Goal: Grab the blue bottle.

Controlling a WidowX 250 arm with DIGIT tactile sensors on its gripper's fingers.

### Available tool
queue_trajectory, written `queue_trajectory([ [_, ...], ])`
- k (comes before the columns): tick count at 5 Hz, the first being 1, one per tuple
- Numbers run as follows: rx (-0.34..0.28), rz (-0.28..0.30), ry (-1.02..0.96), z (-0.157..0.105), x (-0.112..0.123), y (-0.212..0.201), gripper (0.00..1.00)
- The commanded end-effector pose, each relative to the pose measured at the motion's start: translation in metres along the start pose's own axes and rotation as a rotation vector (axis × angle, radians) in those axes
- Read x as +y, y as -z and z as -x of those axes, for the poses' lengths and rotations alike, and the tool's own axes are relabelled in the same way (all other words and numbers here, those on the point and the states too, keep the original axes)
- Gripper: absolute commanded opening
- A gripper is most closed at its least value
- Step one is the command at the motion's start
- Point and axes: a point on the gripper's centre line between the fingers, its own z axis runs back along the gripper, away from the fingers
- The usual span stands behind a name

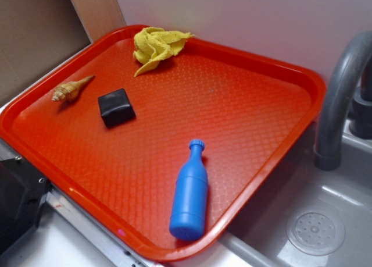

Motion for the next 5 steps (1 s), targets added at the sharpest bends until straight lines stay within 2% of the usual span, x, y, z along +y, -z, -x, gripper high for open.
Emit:
queue_trajectory([
  [1, 0.000, 0.000, 0.000, 0.000, 0.000, 0.000, 1.00],
  [2, -0.061, 0.076, -0.071, 0.003, -0.013, 0.010, 1.00],
  [3, -0.068, 0.079, -0.134, 0.002, -0.029, 0.032, 1.00],
  [4, -0.046, 0.056, -0.262, -0.005, -0.055, 0.063, 1.00],
  [5, -0.033, 0.076, -0.351, -0.018, -0.083, 0.091, 1.00],
])
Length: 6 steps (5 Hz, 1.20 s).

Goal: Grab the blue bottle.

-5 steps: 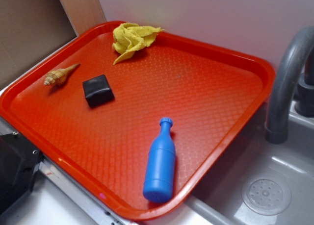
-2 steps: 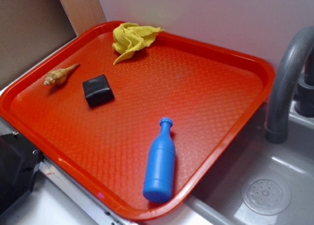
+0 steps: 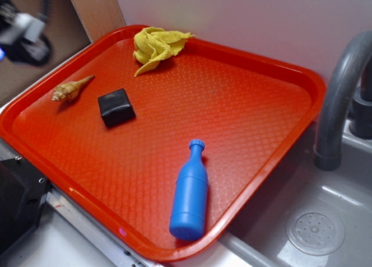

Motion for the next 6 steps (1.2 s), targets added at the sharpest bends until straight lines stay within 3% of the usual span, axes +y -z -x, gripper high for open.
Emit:
queue_trajectory([
  [1, -0.014, 0.046, -0.121, -0.013, -0.071, 0.055, 1.00],
  [3, -0.020, 0.057, -0.137, -0.010, -0.116, 0.104, 1.00],
  [4, 0.015, 0.072, -0.115, -0.003, -0.128, 0.127, 1.00],
  [6, 0.038, 0.044, -0.092, 0.004, -0.125, 0.147, 1.00],
])
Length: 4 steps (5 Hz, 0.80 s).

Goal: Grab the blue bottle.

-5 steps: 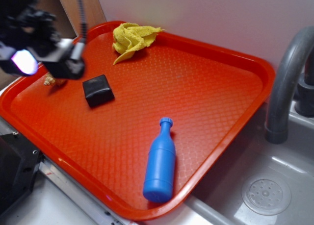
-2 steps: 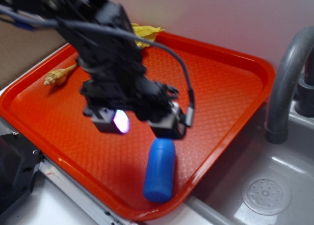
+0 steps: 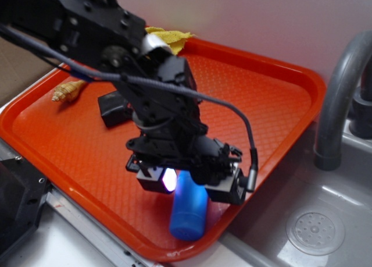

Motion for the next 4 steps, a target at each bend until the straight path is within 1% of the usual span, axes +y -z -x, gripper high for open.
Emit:
queue_trajectory([
  [1, 0.008, 0.038, 0.024, 0.0017, -0.0010, 0.0023, 1.00],
  [2, 0.013, 0.028, 0.068, 0.0061, -0.0010, 0.0076, 0.00],
  [3, 0.001, 0.012, 0.070, 0.0064, 0.0031, 0.0059, 0.00],
  [4, 0.009, 0.015, 0.065, 0.0057, 0.0052, 0.0074, 0.00],
])
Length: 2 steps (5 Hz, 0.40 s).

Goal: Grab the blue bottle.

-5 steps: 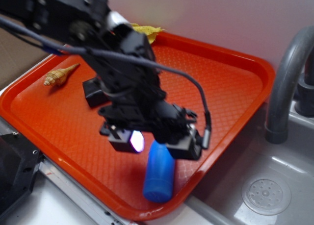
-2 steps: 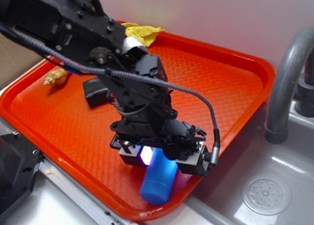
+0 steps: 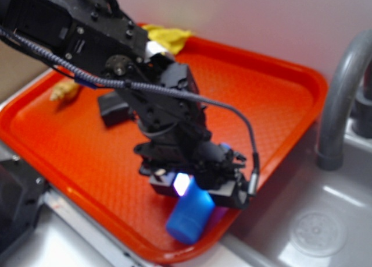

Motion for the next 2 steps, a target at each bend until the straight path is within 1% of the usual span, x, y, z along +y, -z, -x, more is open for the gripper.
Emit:
queue_trajectory([
  [1, -0.004, -0.037, 0.106, -0.001, 0.005, -0.011, 0.00],
  [2, -0.050, -0.090, 0.220, -0.016, 0.016, -0.047, 0.00],
])
